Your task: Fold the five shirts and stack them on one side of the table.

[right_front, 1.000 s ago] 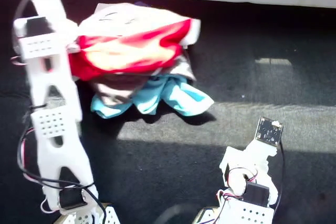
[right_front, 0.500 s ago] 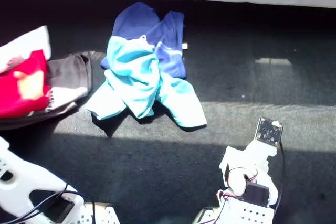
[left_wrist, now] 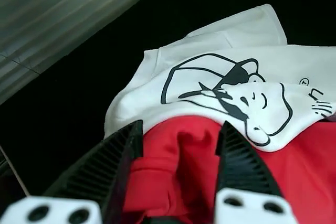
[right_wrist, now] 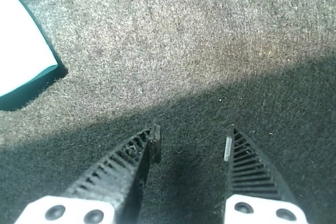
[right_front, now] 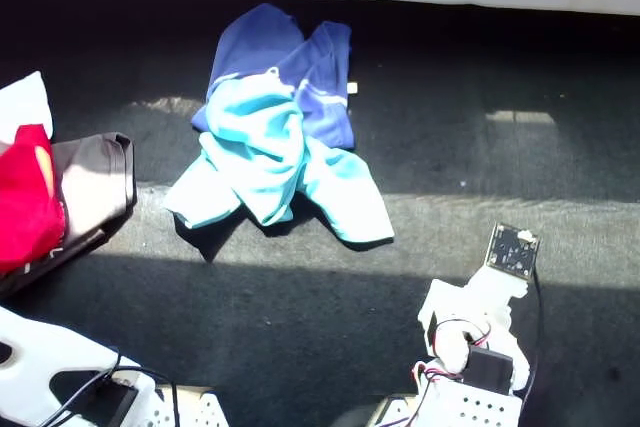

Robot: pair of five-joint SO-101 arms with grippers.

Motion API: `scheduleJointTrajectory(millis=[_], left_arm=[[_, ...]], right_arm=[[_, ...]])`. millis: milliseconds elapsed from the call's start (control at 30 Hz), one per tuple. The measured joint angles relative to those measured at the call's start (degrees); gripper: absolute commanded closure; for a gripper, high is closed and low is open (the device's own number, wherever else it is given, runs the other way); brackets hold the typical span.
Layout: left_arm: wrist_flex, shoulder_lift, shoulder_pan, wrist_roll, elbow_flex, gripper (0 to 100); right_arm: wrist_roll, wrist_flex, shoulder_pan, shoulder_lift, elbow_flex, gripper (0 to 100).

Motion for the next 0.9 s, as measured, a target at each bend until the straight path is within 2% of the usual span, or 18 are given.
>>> scheduleJointTrajectory(millis=[167,267,400,600,800,900], left_arm=[[-0.88,-0.35,0.79,4.04,-2.37,70],[1.85,-0.53,4.57,4.92,-4.04,70],[7.82,-0.62,15.30,4.92,-5.10,71],[8.88,-0.62,30.86,4.92,-5.10,71],[8.97,-2.46,42.64,6.24,-4.48,71],[8.97,-7.38,48.09,8.00,0.88,70]], right_arm=[[-0.18,0.00,0.00,0.00,0.00,79.7],[-0.18,0.00,0.00,0.00,0.00,79.7],[-0.18,0.00,0.00,0.00,0.00,79.7],[-0.18,0.00,0.00,0.00,0.00,79.7],[-0.18,0.00,0.00,0.00,0.00,79.7],[-0.18,0.00,0.00,0.00,0.00,79.7]])
